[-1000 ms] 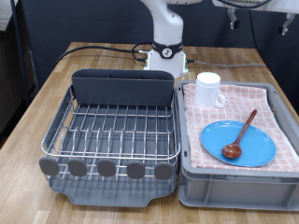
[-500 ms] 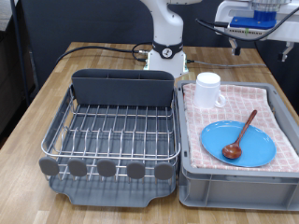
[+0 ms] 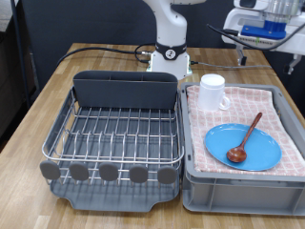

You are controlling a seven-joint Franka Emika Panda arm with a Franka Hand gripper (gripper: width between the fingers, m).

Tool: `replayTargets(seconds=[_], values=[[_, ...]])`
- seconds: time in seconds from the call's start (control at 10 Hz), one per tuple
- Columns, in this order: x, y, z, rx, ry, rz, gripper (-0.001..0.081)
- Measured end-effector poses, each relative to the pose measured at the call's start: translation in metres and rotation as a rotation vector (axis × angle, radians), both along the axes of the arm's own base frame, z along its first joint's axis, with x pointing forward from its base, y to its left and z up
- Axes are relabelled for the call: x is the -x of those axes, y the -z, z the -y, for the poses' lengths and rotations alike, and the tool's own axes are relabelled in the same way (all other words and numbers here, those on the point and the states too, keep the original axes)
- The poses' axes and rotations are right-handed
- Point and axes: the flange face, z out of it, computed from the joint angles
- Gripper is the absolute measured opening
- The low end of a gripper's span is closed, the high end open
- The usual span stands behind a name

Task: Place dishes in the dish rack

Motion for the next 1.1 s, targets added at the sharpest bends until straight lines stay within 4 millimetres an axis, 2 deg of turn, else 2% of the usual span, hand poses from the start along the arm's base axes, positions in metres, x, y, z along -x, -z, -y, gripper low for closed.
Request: replayTargets(seconds=[0.2,0.5,0.8,1.1], values=[[-0.002,0.026,-0.016,-0.004,0.028,0.016,0.0802],[-0.007,0.064,-0.024,0.000,0.052,0.026,0.0802],[-0.014,0.097,-0.017,0.001,0.057,0.027,0.0802],[-0.019,0.115,-0.006,0.003,0.065,0.020,0.0802]])
